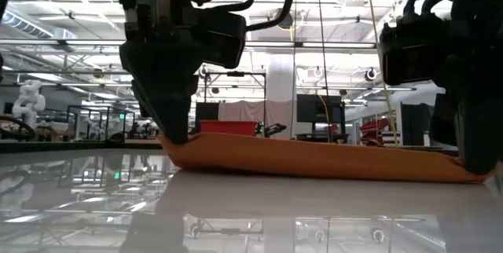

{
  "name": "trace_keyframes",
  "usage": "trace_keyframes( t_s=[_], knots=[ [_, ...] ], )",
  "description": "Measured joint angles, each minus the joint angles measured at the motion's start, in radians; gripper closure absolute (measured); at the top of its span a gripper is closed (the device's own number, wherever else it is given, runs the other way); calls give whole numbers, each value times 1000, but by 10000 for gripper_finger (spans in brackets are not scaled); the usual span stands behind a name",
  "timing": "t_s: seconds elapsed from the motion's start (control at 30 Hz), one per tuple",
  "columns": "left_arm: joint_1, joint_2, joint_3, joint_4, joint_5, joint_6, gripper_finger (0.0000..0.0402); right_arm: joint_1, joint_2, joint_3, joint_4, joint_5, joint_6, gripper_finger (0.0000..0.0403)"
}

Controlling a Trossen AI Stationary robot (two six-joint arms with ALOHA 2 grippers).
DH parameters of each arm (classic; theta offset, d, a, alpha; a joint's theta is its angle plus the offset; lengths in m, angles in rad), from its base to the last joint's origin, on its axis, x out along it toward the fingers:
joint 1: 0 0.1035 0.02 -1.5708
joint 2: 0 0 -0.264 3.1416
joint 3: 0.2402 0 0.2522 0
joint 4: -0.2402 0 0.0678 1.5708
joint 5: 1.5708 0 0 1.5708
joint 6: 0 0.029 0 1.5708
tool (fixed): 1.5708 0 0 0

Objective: Roll towel into tight, uniform cylinder
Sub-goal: Roll the kitchen towel

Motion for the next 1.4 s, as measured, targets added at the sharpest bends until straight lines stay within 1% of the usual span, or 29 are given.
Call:
trace_keyframes(
  t_s=[0.17,0.33,0.63,0.83,0.97,1.03,1.13,1.27,1.4],
  knots=[
    [12,0,0,-31,-21,-1,394,1,0,-1,10,15,2,402],
    [28,0,0,-58,-23,-1,394,0,-1,-1,36,20,2,402],
    [61,0,1,-79,-24,-35,394,0,-1,-2,34,24,46,401],
    [66,0,1,-82,-15,-61,388,0,-1,-2,28,30,75,383],
    [66,0,0,-97,49,-79,388,2,-12,-3,19,25,76,360],
    [66,0,0,-91,62,-79,387,3,-24,-3,18,30,69,345],
    [68,0,0,-88,74,-80,387,2,-51,-3,29,36,-10,322],
    [77,0,0,-79,85,-88,387,32,-100,-3,61,54,-236,301],
    [87,0,0,-74,89,-88,386,107,-111,-2,69,183,-494,296]
  ],
)
